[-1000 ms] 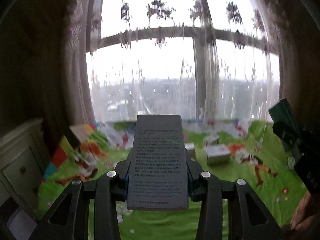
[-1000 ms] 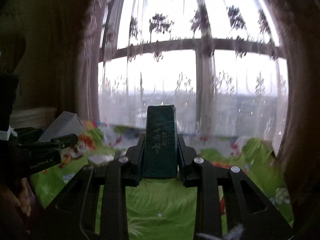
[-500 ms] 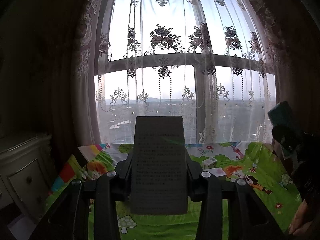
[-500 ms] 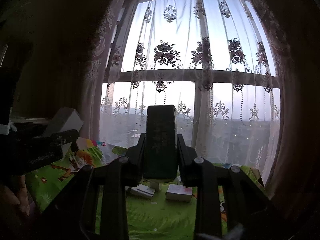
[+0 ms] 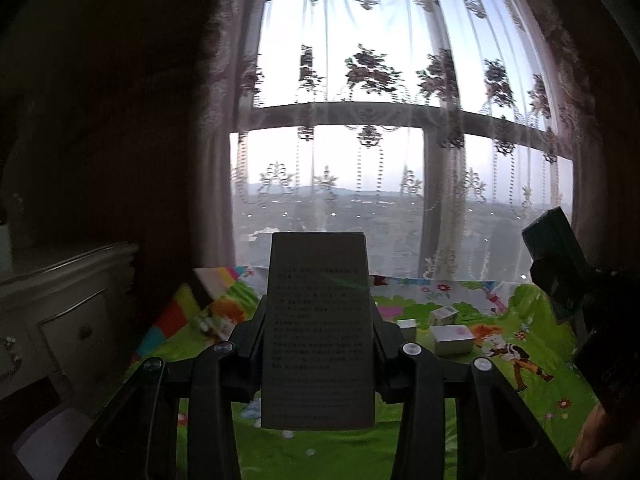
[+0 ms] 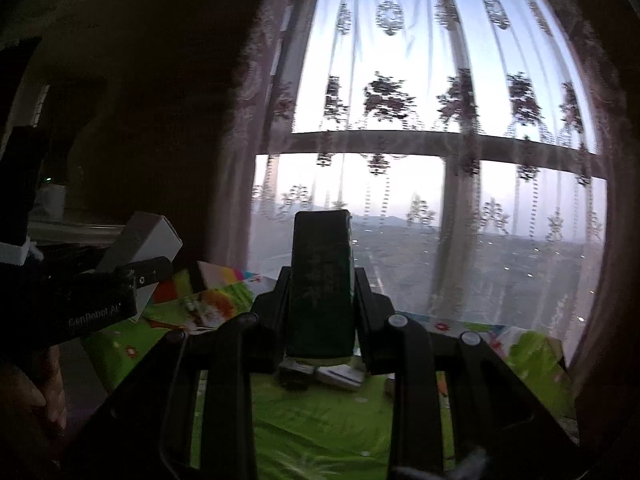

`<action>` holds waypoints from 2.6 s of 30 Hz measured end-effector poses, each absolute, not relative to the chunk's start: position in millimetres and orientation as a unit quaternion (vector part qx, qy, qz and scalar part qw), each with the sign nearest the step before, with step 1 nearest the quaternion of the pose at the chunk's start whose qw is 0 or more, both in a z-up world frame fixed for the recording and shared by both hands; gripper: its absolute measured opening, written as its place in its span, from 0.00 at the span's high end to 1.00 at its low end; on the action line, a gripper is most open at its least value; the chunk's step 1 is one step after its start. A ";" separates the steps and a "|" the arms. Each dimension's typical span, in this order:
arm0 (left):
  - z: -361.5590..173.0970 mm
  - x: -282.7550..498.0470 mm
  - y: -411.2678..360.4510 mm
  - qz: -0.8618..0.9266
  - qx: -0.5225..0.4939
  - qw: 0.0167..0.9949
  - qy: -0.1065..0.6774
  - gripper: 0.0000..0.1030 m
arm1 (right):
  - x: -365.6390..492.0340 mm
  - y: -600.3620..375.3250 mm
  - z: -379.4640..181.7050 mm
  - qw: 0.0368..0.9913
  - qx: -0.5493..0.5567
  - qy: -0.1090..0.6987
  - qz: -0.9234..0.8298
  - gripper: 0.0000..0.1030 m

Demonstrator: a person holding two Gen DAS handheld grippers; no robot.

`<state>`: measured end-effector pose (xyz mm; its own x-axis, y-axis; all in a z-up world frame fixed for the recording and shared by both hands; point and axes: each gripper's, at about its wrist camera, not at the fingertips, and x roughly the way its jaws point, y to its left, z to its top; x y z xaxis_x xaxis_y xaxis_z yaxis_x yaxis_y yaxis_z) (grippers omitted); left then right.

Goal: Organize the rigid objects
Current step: 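Lift both held boxes and carry them toward the white storage box, then lower both boxes into the storage box and open both tools, then move both open tools back over the boxes on the bed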

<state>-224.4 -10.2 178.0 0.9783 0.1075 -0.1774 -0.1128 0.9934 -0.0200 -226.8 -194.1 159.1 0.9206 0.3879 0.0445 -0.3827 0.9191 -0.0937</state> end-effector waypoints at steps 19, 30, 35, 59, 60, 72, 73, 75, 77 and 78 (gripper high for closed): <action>125.2 -303.7 117.2 0.204 -0.101 0.955 0.188 0.58 | -240.5 -33.1 147.8 0.868 -0.141 0.081 0.470 0.69; 74.0 -344.4 191.3 0.301 -0.160 0.904 0.258 0.58 | -263.3 67.8 101.4 0.773 -0.219 0.183 0.566 0.69; 50.8 -341.8 214.7 0.311 -0.200 0.879 0.301 0.58 | -269.2 93.8 79.9 0.738 -0.254 0.224 0.583 0.69; 38.9 -303.4 181.4 0.328 -0.147 0.849 0.387 0.14 | -203.8 21.7 58.5 0.786 -0.202 0.277 0.515 0.18; 39.1 -293.6 170.3 0.301 -0.137 0.858 0.392 0.13 | -193.5 9.3 57.1 0.797 -0.197 0.282 0.497 0.18; 29.7 -103.6 8.4 0.010 -0.062 0.887 0.458 0.13 | -33.3 -226.4 4.8 0.875 0.001 0.439 0.204 0.17; 25.3 -88.2 -0.7 -0.001 -0.062 0.885 0.462 0.13 | -24.7 -237.7 3.5 0.879 0.002 0.439 0.186 0.17; 9.9 -57.5 -14.7 -0.020 -0.068 0.873 0.483 0.13 | 0.4 -261.6 -2.7 0.882 -0.004 0.448 0.146 0.17; 6.2 -41.0 -29.4 -0.005 -0.043 0.879 0.474 0.02 | 25.2 -273.9 -9.1 0.879 -0.015 0.461 0.123 0.15; 3.1 -31.5 -39.1 -0.007 -0.030 0.878 0.477 0.00 | 39.2 -280.1 -11.2 0.881 -0.035 0.455 0.122 0.14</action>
